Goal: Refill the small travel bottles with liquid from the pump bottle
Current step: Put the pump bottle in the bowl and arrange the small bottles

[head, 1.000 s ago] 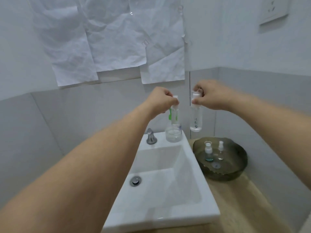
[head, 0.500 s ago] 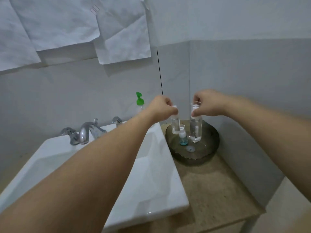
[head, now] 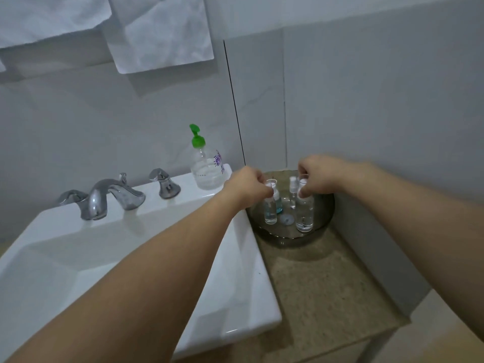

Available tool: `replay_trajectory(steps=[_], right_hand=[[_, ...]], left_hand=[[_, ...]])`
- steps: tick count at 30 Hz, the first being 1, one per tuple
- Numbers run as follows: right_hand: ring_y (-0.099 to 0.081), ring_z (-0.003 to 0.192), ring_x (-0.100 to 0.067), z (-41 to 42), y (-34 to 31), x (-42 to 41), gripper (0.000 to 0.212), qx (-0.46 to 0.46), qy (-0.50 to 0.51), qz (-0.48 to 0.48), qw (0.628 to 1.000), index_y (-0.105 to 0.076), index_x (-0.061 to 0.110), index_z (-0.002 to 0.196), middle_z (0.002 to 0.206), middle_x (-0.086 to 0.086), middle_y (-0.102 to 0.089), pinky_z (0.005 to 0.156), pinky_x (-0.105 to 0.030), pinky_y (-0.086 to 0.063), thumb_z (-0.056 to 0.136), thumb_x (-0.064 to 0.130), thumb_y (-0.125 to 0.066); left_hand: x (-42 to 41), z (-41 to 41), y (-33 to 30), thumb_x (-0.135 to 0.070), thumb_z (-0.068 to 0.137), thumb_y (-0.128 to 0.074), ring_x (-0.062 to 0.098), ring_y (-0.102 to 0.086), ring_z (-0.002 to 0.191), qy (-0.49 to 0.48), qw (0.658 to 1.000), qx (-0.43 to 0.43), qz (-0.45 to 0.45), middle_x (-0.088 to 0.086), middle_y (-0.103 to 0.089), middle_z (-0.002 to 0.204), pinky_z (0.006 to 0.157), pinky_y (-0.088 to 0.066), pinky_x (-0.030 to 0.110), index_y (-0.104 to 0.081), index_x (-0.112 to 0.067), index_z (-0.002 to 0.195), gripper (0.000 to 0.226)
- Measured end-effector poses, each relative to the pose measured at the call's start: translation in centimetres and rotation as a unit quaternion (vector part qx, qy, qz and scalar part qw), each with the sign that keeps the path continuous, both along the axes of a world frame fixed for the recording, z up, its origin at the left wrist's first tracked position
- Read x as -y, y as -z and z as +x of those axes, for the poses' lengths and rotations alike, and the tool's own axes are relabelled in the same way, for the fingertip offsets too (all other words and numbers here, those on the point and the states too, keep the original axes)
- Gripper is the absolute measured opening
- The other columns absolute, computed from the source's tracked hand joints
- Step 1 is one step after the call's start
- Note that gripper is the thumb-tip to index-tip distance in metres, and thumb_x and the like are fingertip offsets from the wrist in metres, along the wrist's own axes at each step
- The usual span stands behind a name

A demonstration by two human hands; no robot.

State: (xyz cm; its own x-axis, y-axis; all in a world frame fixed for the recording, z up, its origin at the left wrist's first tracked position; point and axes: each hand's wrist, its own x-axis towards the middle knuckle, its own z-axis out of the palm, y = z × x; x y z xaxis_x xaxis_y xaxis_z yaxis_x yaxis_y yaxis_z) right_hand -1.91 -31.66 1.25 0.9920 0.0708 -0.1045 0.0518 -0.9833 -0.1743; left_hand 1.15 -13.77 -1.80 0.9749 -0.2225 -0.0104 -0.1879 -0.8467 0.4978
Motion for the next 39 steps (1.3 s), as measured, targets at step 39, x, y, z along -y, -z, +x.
replay_trajectory(steps=[39], right_hand=[[-0.058, 0.107, -0.026, -0.2, 1.0, -2.1, 0.055, -0.06, 0.036, 0.032, 0.997, -0.055, 0.011, 0.127, 0.123, -0.008, -0.059, 0.089, -0.034, -0.05, 0.08, 0.032, -0.077]], left_hand=[[-0.9, 0.4, 1.7, -0.033, 0.083, -0.074, 0.027, -0.051, 0.114, 0.036, 0.994, 0.01, 0.105, 0.004, -0.06, 0.097, 0.095, -0.052, 0.04, -0.066, -0.028, 0.087, 0.011]])
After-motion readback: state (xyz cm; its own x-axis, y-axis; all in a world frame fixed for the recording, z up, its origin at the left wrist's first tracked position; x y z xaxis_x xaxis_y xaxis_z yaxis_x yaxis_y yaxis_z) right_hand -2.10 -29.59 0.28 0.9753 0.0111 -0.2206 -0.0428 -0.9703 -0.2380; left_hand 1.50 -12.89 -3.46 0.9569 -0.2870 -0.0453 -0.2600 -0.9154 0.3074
